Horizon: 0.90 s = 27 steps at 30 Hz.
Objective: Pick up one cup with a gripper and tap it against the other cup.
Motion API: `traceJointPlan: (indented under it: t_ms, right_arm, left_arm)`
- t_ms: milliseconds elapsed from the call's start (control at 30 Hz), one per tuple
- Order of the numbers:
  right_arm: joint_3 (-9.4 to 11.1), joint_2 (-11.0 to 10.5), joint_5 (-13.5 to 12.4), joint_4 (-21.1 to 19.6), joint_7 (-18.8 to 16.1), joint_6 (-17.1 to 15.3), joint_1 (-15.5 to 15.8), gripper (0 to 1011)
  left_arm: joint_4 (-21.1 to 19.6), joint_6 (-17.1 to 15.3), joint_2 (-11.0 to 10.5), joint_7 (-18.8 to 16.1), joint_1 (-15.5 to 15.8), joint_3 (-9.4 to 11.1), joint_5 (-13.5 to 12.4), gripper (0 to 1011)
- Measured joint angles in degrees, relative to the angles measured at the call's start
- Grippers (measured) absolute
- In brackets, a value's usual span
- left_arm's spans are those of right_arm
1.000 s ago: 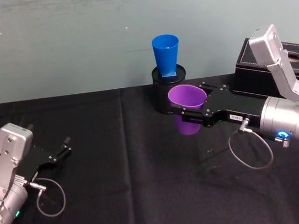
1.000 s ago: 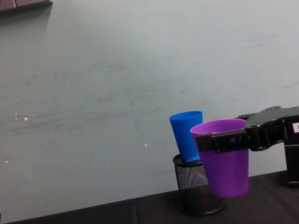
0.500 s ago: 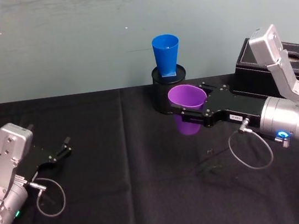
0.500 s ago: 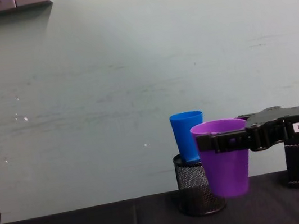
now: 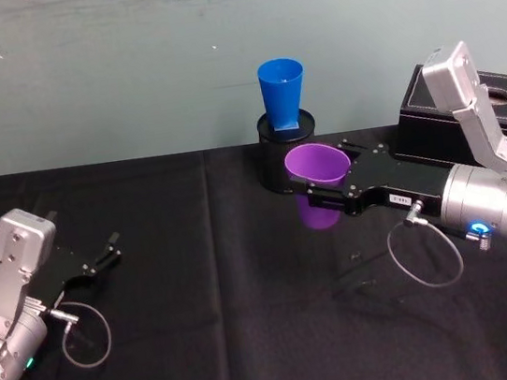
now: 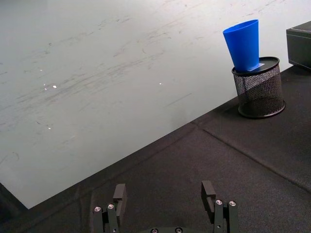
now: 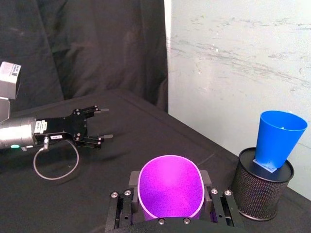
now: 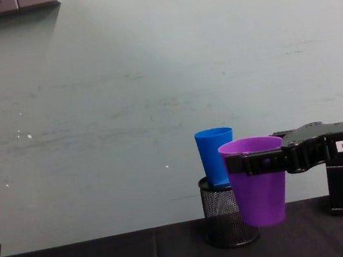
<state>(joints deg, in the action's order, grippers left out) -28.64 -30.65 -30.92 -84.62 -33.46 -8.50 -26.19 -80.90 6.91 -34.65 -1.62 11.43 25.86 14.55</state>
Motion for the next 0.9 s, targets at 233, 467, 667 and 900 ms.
traceJointPlan:
  t_ms: [233, 467, 667, 900]
  right_arm:
    - [0.00, 0.00, 0.00, 0.00, 0.00, 0.00, 0.00, 723]
    - [0.00, 0.00, 0.00, 0.00, 0.00, 0.00, 0.00, 722]
    - [0.00, 0.00, 0.00, 0.00, 0.00, 0.00, 0.00, 723]
    - [0.00, 0.00, 0.00, 0.00, 0.00, 0.00, 0.00, 723]
  left_arm:
    - [0.00, 0.00, 0.00, 0.00, 0.00, 0.00, 0.00, 1011]
    - [0.00, 0.00, 0.00, 0.00, 0.00, 0.00, 0.00, 1011]
    - [0.00, 0.00, 0.00, 0.00, 0.00, 0.00, 0.00, 1011]
    - [0.00, 0.00, 0.00, 0.00, 0.00, 0.00, 0.00, 1011]
